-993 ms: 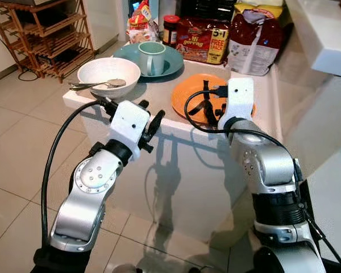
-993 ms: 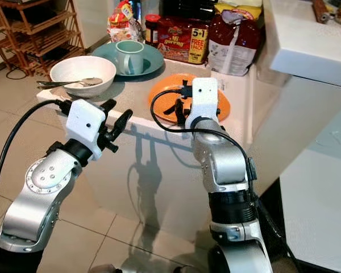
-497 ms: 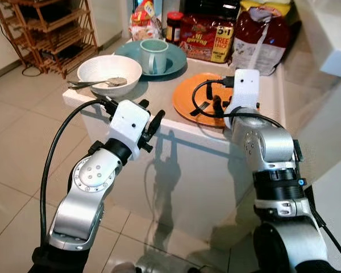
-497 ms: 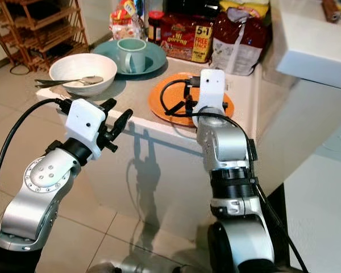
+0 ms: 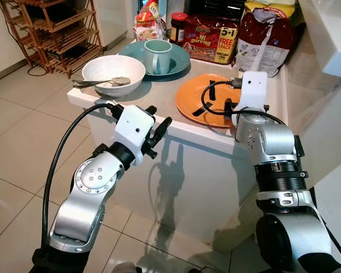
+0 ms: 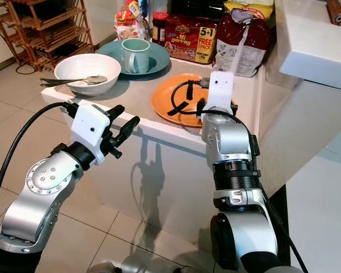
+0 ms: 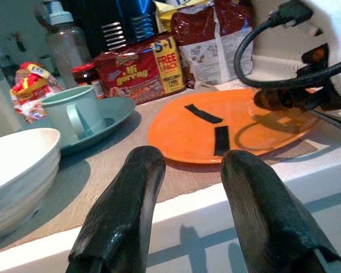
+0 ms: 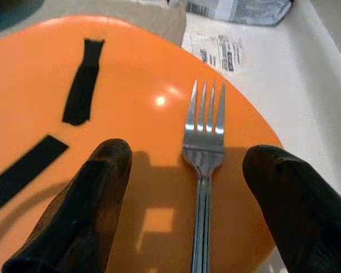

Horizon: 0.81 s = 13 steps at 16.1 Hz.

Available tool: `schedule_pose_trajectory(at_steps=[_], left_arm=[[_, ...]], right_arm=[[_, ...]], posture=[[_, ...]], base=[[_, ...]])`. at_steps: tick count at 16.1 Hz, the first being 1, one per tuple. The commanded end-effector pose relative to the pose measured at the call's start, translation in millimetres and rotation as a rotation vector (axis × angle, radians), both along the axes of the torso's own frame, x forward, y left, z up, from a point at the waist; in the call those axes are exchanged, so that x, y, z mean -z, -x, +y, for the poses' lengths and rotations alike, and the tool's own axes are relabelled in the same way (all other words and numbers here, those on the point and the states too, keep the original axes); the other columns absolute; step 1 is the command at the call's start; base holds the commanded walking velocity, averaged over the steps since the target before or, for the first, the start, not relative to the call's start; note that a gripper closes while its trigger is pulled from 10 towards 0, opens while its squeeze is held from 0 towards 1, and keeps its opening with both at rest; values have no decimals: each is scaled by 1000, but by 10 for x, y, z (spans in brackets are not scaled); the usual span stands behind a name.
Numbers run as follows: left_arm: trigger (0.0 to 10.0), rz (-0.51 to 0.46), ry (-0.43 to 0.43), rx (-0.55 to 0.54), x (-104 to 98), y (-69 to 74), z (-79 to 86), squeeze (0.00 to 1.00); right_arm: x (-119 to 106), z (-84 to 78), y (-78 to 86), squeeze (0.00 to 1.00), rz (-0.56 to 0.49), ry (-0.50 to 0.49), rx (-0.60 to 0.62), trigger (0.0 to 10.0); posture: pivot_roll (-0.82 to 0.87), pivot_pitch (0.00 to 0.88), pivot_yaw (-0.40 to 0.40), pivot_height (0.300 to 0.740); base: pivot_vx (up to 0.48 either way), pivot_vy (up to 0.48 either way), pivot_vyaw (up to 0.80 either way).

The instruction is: Setting the table

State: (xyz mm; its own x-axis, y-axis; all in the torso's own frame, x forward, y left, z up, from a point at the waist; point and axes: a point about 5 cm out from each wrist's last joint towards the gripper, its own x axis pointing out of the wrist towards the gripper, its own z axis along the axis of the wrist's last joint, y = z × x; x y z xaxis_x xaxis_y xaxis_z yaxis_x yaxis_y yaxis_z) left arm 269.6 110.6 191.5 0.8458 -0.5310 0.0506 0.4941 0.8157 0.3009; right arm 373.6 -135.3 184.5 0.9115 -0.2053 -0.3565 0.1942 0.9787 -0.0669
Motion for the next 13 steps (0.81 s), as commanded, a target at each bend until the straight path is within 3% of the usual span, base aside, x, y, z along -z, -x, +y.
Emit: schedule_pose_trajectory(at_steps=[1,6,7,8,11,13], left_arm=[[10000,-5,-4,35,-29,36,-42,0],[10000,13,-9,66,-18,54,-51,0],[10000,19,-12,81,-12,66,-61,0],[10000,21,-18,112,-8,91,-79,0],[10000,43,-23,211,9,190,-130,0],[10000,57,-22,223,19,204,-134,0]], right_arm=[[-35,-22,-29,0,-11,4,20,10000],[115,-35,-87,0,36,-7,27,10000],[130,-43,-94,0,42,-8,29,7294],[146,-48,-102,0,48,-11,32,5333],[186,-60,-112,0,62,-35,38,235],[198,-76,-114,0,65,-39,41,0]], posture=[[142,0,-68,740],[149,0,-68,740],[153,0,-72,740],[153,0,-72,740],[156,0,-72,740],[155,0,-73,740]], base=[[0,0,0],[0,0,0],[0,0,0],[0,0,0],[0,0,0],[0,0,0]])
